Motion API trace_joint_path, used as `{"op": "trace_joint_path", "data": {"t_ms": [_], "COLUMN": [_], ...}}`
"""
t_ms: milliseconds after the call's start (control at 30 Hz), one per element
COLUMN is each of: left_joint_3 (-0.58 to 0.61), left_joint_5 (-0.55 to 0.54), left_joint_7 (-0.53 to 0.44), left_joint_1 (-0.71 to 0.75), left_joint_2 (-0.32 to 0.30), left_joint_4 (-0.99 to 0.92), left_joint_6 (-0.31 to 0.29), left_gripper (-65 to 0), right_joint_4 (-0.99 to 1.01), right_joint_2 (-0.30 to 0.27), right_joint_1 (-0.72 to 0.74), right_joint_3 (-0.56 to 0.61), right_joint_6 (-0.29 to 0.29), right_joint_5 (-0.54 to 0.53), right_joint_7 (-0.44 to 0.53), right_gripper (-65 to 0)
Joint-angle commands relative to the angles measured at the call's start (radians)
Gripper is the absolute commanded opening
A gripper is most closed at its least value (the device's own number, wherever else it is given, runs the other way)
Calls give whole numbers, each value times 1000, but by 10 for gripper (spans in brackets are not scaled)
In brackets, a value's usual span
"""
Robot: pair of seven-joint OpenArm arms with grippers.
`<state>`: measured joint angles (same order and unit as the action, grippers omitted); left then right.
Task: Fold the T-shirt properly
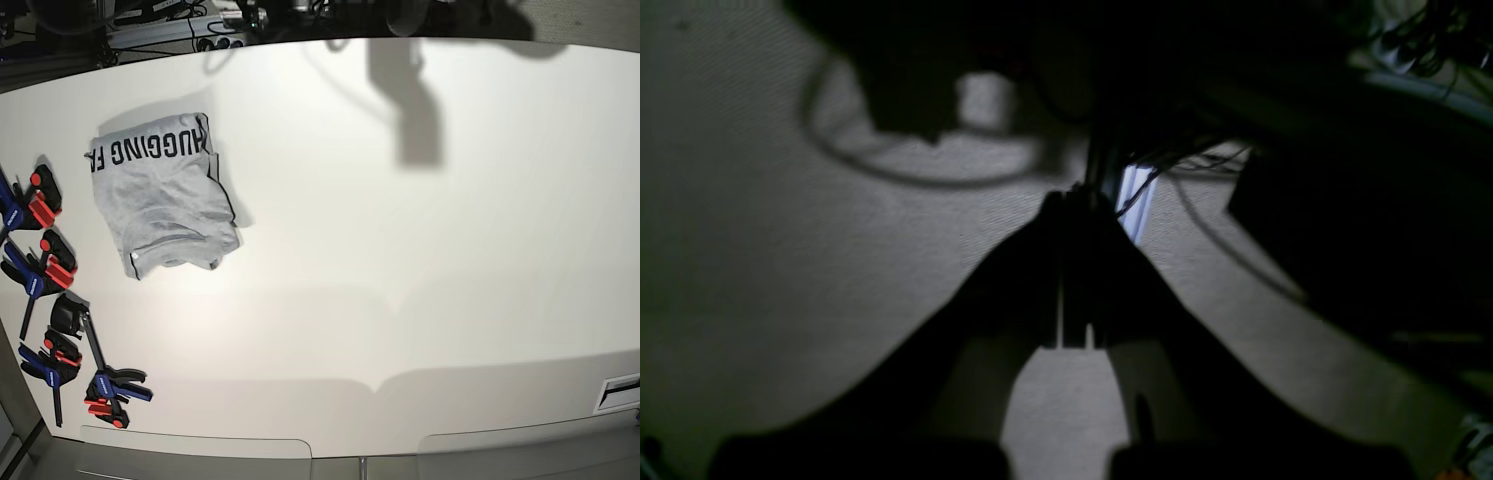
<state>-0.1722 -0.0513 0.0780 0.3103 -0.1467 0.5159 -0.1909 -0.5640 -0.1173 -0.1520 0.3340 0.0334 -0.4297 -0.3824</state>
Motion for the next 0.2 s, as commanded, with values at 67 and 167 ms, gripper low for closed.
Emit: {"op": "trace_joint_path", "data": {"t_ms": [67, 167], "left_joint_3": [-3, -3], "left_joint_5": [-2, -2], "left_joint_7": [-5, -4], "left_joint_1": [-19, -31], "left_joint_2": [3, 9], "left_joint_4": [-39, -57], "left_joint_6": [-3, -3], "left_gripper": [-650, -650], "right_joint_4": [32, 39], "right_joint_2": [-5, -4], "right_joint_1": [29, 36], "right_joint_3": [0, 0], "right_joint_6": [2, 2], "right_joint_5": [-27, -26], "right_joint_7": [-25, -17], "right_gripper": [-650, -650]}}
